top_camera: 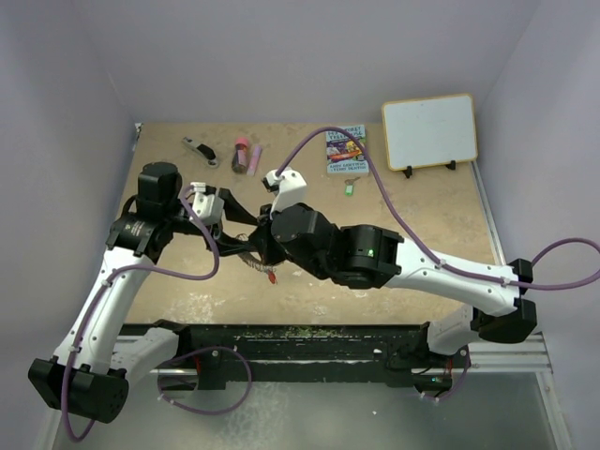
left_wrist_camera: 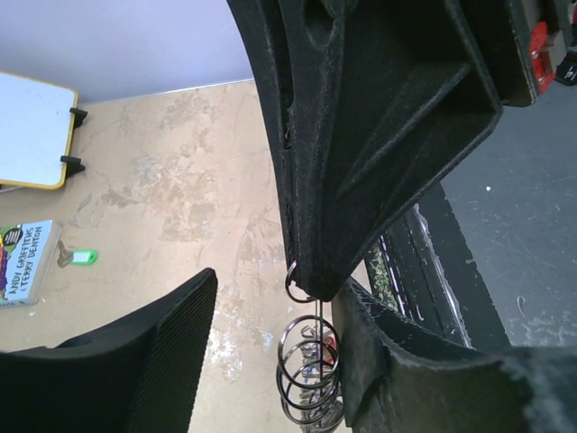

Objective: Put the keys on the keyring

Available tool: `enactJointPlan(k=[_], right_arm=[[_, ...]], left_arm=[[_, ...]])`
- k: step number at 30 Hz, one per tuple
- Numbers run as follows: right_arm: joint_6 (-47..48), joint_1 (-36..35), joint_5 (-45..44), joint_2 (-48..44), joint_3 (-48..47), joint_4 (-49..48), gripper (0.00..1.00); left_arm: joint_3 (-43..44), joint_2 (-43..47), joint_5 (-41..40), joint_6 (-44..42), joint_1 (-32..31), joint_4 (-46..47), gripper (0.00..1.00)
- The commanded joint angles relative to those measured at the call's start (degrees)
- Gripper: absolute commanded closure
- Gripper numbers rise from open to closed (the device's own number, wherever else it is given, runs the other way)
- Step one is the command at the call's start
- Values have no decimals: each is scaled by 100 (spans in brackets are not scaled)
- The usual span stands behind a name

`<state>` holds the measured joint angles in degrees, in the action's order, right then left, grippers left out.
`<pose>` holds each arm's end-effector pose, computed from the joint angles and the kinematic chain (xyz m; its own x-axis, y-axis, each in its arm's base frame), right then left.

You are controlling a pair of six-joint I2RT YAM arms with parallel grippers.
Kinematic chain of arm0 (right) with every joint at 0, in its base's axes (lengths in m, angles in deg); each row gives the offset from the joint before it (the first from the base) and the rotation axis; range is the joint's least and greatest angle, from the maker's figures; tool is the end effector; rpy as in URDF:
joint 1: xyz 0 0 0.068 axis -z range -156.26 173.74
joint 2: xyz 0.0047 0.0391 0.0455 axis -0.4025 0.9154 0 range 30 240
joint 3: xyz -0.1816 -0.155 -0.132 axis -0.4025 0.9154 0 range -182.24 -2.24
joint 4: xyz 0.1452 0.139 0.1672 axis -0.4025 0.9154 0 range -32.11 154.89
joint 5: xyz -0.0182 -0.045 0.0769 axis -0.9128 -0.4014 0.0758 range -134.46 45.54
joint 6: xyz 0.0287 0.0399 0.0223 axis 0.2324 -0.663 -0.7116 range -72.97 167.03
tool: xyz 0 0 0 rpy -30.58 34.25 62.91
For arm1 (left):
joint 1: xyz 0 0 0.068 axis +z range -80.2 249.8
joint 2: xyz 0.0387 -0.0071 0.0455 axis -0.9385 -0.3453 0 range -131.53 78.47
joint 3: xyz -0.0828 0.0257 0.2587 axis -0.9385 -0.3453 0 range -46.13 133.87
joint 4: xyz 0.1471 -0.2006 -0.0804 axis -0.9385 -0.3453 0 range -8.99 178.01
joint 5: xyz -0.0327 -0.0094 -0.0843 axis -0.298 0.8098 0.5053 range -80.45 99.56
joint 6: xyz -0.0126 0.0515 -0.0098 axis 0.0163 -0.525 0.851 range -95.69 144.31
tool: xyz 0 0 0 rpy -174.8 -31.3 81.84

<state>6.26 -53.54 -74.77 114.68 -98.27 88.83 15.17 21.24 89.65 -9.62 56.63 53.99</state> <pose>0.0886 0.3108 0.4482 -0.5376 0.1793 -0.8239 -0.5101 0.7089 0.4871 0.1738 -0.0768 0.3727 0.0823 0.0793 -0.9934 0.9934 -0.0858 0.0755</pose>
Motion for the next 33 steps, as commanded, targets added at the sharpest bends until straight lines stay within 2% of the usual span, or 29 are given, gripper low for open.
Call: enactJointPlan(k=[1,12,16,17,19,24,33], right_arm=[[184,-59,-83,-210,-21,-332,100],[427,-110,-46,-518,334,-729,100],[567,-129,37,-624,504,-954,100],[603,-136,56,-638,532,-1010,100],[687,-146,92,-645,558,-1089,100],[860,-156,197,-604,588,-1187,100],[1025,-180,263,-717,744,-1428,100]], left_arm=[[305,10,352,-213,-19,-66,46],[409,20,378,-942,-19,-906,52],[459,11,398,-1059,-19,-1017,72],[470,8,400,-1062,-19,-1012,74],[475,-6,395,-1063,-19,-1010,72],[557,-36,604,-1026,-19,-1012,62],[965,-104,696,-1532,-19,-1806,62]])
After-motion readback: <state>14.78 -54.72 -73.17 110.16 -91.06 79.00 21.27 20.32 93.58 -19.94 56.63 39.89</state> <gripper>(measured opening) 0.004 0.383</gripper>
